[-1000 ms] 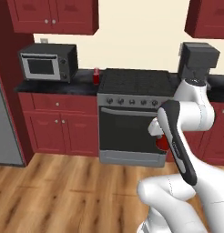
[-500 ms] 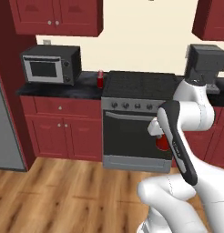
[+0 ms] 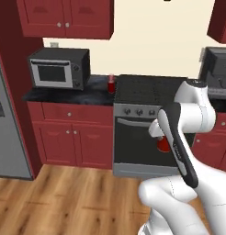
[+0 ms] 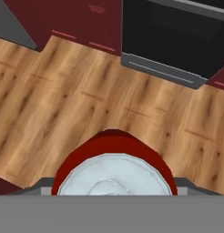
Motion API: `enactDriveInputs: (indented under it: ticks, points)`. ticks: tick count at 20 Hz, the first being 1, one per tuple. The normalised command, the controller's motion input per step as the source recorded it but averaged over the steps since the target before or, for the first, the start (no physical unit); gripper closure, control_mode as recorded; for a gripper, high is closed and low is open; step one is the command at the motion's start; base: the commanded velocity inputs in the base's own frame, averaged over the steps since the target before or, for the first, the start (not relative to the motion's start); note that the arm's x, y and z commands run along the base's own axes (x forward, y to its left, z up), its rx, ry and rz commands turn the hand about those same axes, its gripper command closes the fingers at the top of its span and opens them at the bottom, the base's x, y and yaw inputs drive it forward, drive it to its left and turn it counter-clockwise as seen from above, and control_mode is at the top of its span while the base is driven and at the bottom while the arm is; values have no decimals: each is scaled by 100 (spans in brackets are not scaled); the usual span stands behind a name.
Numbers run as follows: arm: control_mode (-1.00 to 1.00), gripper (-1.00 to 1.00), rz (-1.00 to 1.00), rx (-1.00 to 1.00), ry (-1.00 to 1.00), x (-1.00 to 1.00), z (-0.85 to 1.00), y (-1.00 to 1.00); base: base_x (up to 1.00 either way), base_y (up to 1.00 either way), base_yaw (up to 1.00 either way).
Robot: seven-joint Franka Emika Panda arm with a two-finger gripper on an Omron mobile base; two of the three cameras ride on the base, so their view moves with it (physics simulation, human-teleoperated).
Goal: Four empty soda cans are scattered around the kitchen. Gather all the cans and cluster them next to the stove for recycling.
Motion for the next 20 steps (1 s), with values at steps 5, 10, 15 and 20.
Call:
enactDriveInputs:
  ticks: [5,10,15,20]
  points:
    - [100,100,0,0,0,0,0,0,63,24,0]
    - [100,100,0,0,0,0,0,0,52,30,-4]
    - [100,100,0,0,0,0,0,0,46,31,-9]
    - [100,100,0,0,0,0,0,0,54,33,-10]
